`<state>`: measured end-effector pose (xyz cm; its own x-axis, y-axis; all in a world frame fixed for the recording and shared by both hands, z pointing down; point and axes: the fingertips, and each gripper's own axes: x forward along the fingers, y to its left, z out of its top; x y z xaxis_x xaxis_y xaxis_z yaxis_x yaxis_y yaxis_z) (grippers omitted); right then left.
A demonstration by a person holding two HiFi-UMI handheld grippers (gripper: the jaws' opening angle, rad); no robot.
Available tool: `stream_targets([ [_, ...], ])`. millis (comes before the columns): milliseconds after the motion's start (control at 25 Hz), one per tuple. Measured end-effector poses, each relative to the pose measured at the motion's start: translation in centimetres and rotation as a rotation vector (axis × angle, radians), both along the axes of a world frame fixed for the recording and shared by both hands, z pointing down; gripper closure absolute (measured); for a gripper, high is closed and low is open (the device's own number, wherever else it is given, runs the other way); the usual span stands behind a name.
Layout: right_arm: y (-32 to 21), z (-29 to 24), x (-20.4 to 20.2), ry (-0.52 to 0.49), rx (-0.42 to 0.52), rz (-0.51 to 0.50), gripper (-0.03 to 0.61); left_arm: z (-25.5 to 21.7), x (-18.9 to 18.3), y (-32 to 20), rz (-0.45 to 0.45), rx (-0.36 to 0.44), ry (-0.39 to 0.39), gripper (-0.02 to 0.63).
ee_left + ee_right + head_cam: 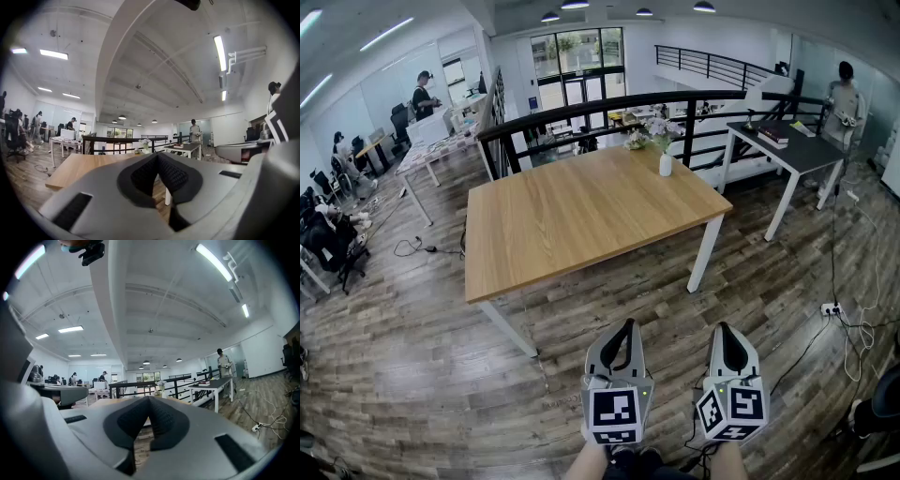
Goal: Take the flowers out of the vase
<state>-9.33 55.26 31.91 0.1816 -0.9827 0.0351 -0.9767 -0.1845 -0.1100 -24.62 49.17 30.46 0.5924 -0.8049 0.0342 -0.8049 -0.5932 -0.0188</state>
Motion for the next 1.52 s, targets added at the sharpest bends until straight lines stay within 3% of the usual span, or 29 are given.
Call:
stream_targets([
  [640,0.2,0.4,0.6,-0.017,-0.002,0.005,0.572,0.4,1.2,0.3,0.007,-0.014,-0.003,0.578],
  [1520,-0.9,2.6,5.1,-0.040,-0.009,-0.026,0.572,2.0,5.4,-0.6,-0.026,-0.017,-0.037,0.578],
])
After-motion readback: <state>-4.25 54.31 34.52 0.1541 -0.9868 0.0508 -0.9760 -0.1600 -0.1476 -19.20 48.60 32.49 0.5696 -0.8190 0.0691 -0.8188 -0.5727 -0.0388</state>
